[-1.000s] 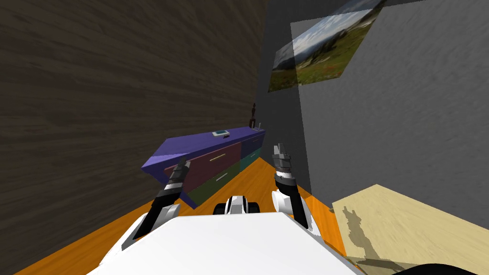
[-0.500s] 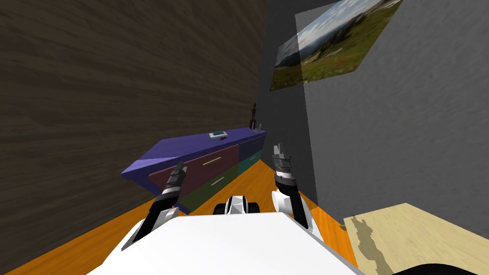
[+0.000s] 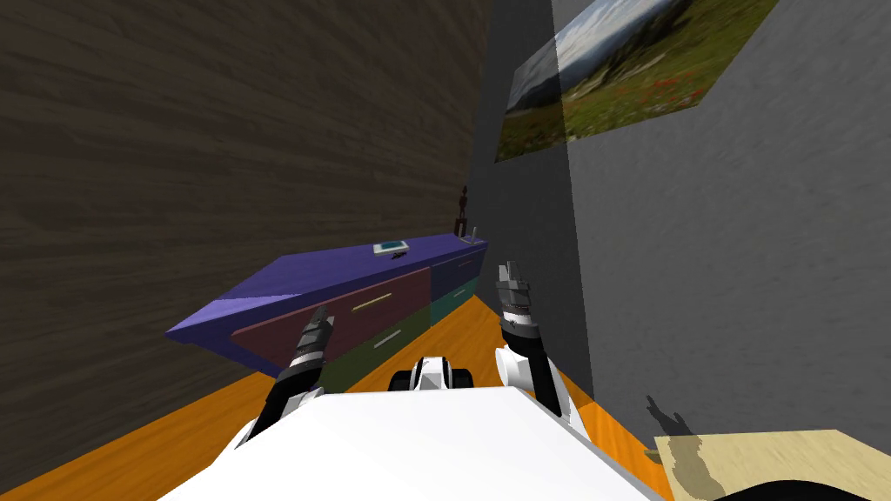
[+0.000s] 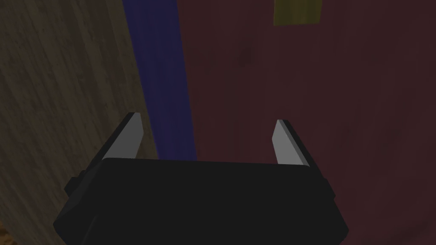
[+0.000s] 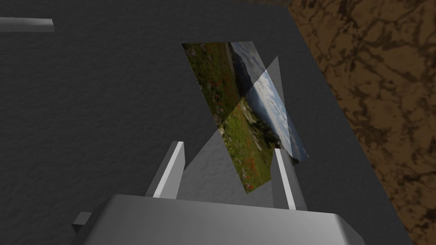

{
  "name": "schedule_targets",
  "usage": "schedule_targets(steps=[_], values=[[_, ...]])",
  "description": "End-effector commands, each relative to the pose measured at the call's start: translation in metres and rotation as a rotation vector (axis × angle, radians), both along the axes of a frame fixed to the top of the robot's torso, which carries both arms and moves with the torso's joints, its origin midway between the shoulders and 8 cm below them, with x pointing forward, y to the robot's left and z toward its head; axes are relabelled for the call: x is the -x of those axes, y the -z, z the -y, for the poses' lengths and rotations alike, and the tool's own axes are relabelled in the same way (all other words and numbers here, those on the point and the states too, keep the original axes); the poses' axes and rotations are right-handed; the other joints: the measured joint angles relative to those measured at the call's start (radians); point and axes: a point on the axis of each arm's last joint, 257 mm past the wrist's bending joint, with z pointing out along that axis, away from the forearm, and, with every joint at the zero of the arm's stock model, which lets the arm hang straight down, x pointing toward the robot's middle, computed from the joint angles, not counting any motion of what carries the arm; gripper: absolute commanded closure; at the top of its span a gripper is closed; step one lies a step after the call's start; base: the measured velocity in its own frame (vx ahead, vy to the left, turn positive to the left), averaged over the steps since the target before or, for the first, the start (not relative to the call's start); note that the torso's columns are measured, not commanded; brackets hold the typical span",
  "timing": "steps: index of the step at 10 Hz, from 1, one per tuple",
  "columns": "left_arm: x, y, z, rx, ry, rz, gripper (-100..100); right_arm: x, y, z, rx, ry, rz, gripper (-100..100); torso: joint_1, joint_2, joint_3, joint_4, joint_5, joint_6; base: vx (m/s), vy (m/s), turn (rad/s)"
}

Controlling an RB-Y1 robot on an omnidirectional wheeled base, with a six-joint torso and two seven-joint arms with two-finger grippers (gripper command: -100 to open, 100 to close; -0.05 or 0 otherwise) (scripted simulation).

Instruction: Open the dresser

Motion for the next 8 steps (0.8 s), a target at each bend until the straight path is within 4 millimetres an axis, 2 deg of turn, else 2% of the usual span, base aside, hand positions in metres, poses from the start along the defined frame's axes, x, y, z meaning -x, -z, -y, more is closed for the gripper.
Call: schedule_targets(steps=[1, 5, 6, 8], values=[[0.011, 0.029, -0.003, 0.077, -0.052, -0.025, -100, 0.000, 0.000, 0.000, 0.000, 0.000, 0.000, 0, -0.002, 0.000, -0.001, 0.000, -0.001, 0.000, 0.118, -0.136, 0.070], [0.025, 0.070, 0.013, 0.208, -0.116, -0.040, -100, 0.000, 0.000, 0.000, 0.000, 0.000, 0.000, 0, 0.001, 0.002, 0.001, 0.001, 0.000, -0.001, 0.078, -0.082, 0.043], [0.026, 0.074, 0.017, 0.226, -0.123, -0.041, -100, 0.000, 0.000, 0.000, 0.000, 0.000, 0.000, 0, 0.000, 0.002, 0.001, 0.001, -0.001, -0.001, 0.033, -0.044, 0.012], [0.022, 0.066, 0.007, 0.214, -0.120, -0.040, -100, 0.000, 0.000, 0.000, 0.000, 0.000, 0.000, 0, 0.000, 0.003, 0.002, 0.001, -0.001, -0.001, 0.029, -0.007, -0.005]])
